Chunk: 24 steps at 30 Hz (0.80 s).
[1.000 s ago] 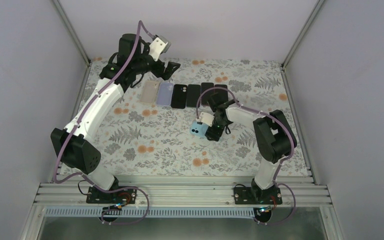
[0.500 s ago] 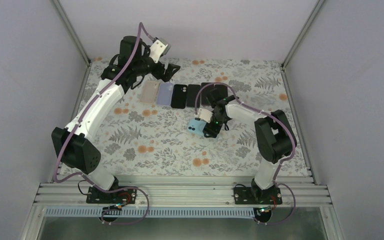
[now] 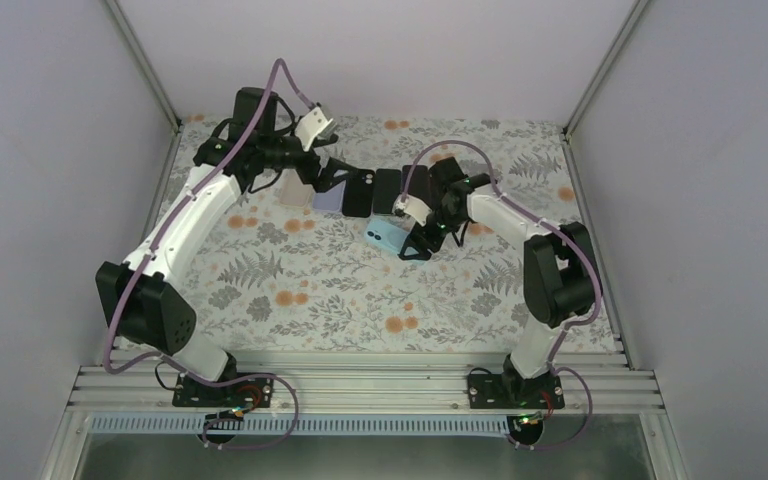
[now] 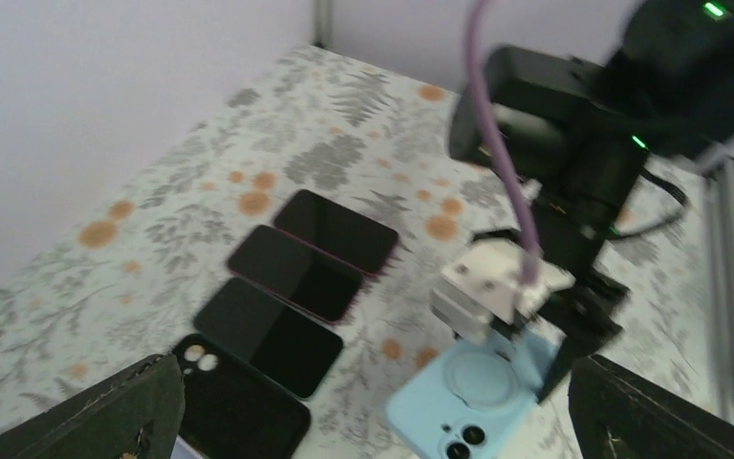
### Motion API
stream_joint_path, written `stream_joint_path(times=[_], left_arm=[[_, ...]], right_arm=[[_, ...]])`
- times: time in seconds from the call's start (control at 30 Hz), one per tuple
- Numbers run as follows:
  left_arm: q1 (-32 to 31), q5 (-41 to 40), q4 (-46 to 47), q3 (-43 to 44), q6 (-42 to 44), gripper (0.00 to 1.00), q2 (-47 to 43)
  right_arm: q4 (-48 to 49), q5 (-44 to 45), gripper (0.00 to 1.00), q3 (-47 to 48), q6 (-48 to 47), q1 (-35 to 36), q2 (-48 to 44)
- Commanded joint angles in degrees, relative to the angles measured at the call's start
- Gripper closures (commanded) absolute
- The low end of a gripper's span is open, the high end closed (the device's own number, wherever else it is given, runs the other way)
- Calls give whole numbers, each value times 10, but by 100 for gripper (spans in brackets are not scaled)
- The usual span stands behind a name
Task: Take the phone out of the phone case
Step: Pick up the phone at the center of the board.
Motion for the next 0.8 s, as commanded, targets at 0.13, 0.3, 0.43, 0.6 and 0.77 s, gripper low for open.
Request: stream_joint_path(times=[0.13, 0.3, 0.43, 0.6, 0.77], left_arm=[[-1, 127, -220, 9, 287, 0, -46], [-2, 133, -319, -22, 497, 0, -99], [-19, 100, -327, -47, 595, 0, -128], [-64, 69, -276, -67, 643, 4, -152], [-98, 54, -241, -68, 667, 11, -153]], right_arm=[[-81, -233, 44, 45, -68, -15, -53], [-125, -298, 45, 70, -103, -15, -64], [-167, -343, 46, 94, -139, -13, -64], [-225, -372, 46, 116, -191, -1, -66], [-242, -379, 46, 118, -209, 14, -91]])
